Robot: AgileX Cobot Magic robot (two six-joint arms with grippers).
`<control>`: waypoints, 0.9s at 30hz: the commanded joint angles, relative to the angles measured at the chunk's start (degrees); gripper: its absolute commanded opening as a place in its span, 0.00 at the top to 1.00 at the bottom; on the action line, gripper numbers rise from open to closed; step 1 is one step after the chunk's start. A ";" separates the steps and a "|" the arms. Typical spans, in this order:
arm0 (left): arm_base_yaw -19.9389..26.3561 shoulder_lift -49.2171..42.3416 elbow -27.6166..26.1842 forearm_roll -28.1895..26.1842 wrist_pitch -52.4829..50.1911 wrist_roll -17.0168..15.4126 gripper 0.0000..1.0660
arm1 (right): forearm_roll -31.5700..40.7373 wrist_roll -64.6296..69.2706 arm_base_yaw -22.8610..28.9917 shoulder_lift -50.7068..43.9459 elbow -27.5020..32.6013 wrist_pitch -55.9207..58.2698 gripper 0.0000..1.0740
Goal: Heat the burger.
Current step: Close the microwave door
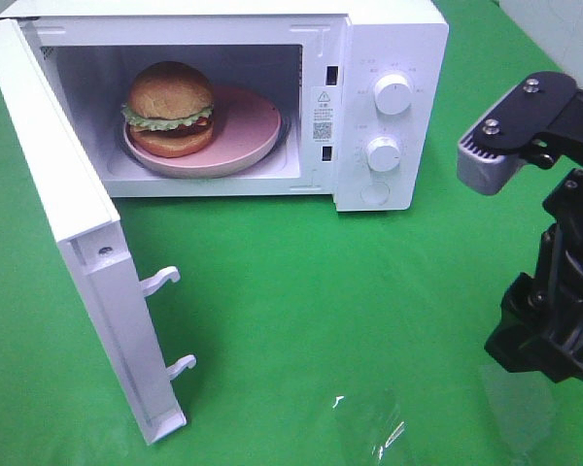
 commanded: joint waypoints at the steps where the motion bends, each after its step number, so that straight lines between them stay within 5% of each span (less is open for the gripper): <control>1: -0.34 -0.92 0.00 -0.34 -0.80 -0.06 0.06 | 0.69 0.29 -0.17 -4.58 3.38 -0.86 0.29; 9: -0.34 -0.92 0.00 -0.34 -0.80 -0.06 0.06 | 0.40 2.12 -0.23 -12.20 9.63 -2.41 0.29; 17: -0.34 -0.92 0.00 -0.34 -0.80 -0.06 0.06 | 0.92 6.99 -12.78 -22.35 11.92 -2.46 0.29; 27: -0.34 -0.92 0.00 -0.34 -0.80 -0.06 0.06 | 0.92 8.88 -22.23 -35.01 11.92 -1.15 0.29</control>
